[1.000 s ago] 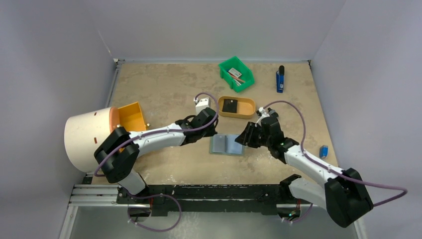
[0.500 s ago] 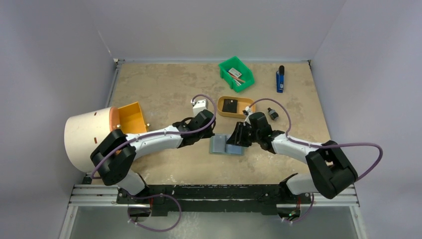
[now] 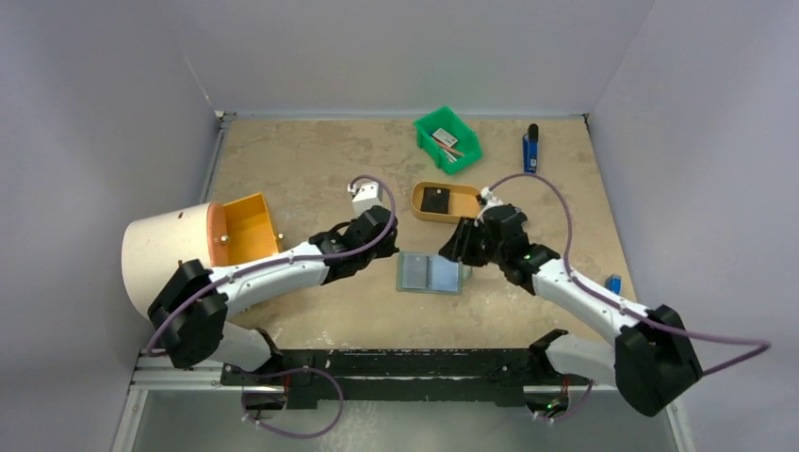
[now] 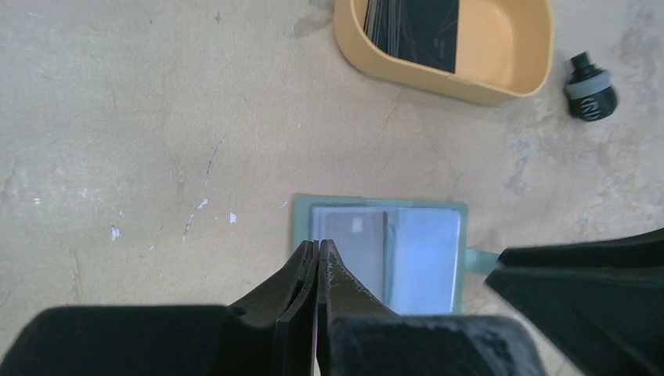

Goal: Put the credit cards into the card holder
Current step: Adjust the credit card in the storage box.

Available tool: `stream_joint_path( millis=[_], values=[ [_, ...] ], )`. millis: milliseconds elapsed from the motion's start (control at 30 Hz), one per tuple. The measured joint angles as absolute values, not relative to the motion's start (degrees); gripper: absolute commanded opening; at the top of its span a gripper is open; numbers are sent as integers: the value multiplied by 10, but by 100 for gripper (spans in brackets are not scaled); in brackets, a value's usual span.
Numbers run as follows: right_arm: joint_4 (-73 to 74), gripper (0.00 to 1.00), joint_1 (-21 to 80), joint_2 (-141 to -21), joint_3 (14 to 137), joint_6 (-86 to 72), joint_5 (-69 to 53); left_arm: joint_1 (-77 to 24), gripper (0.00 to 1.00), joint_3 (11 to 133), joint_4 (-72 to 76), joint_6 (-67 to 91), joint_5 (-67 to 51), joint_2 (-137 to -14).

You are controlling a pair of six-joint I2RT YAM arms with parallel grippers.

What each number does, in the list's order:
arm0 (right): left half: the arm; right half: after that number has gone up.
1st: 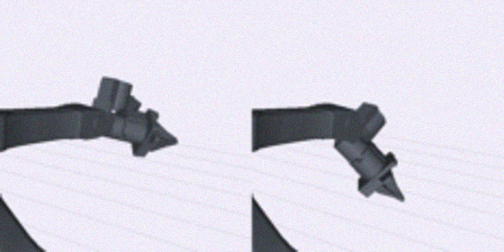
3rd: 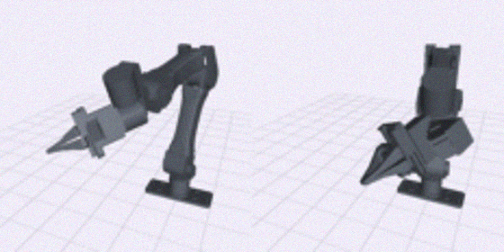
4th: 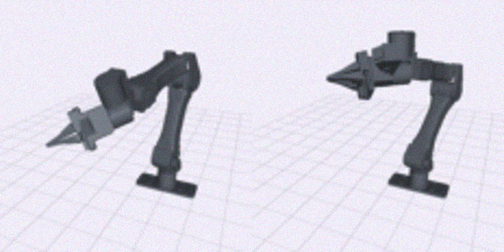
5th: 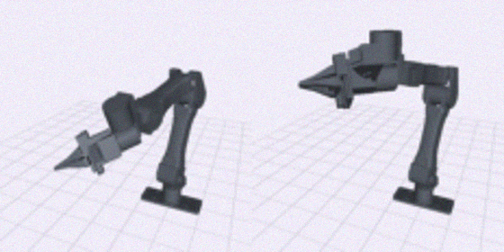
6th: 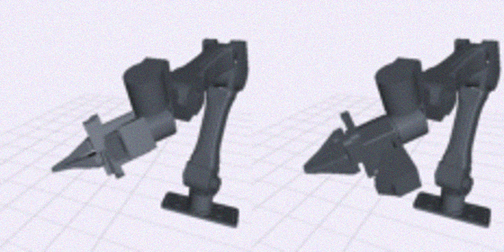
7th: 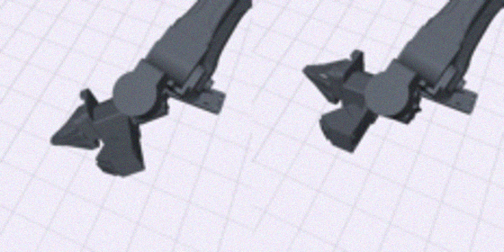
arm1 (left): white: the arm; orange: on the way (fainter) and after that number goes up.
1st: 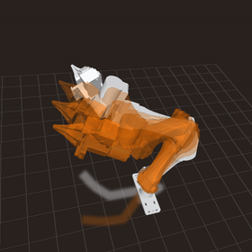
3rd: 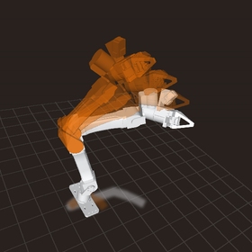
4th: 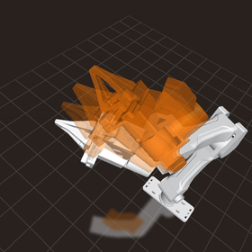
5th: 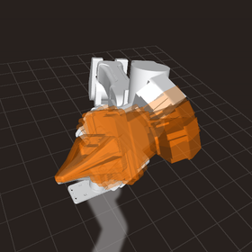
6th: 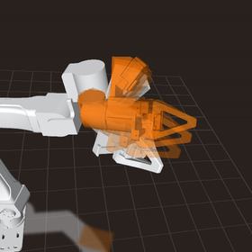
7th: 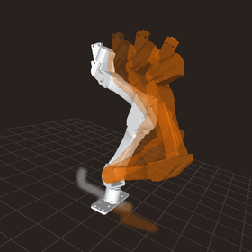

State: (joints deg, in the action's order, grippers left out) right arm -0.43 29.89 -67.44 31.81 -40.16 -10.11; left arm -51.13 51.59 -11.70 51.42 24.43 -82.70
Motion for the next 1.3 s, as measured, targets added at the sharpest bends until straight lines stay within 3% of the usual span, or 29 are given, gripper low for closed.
stream_joint_path(
  millis=[200,400,633,800,1033,1300],
  values=[
    [10,47,280,-662,455,-366,-7,-511,0,514,-124,512,271,-750],
    [-27,51,192,-804,555,-369,-30,-511,0,492,-121,509,291,-703],
    [-38,60,183,-962,592,-384,-57,-511,26,436,-112,514,286,-684],
    [-41,62,183,-1018,626,-390,-56,-511,38,429,-107,514,286,-675],
    [-53,63,183,-1057,641,-407,-51,-511,39,429,-103,514,286,-674],
    [-56,55,183,-1091,655,-413,-55,-511,38,429,-103,514,286,-674]
  ],
)
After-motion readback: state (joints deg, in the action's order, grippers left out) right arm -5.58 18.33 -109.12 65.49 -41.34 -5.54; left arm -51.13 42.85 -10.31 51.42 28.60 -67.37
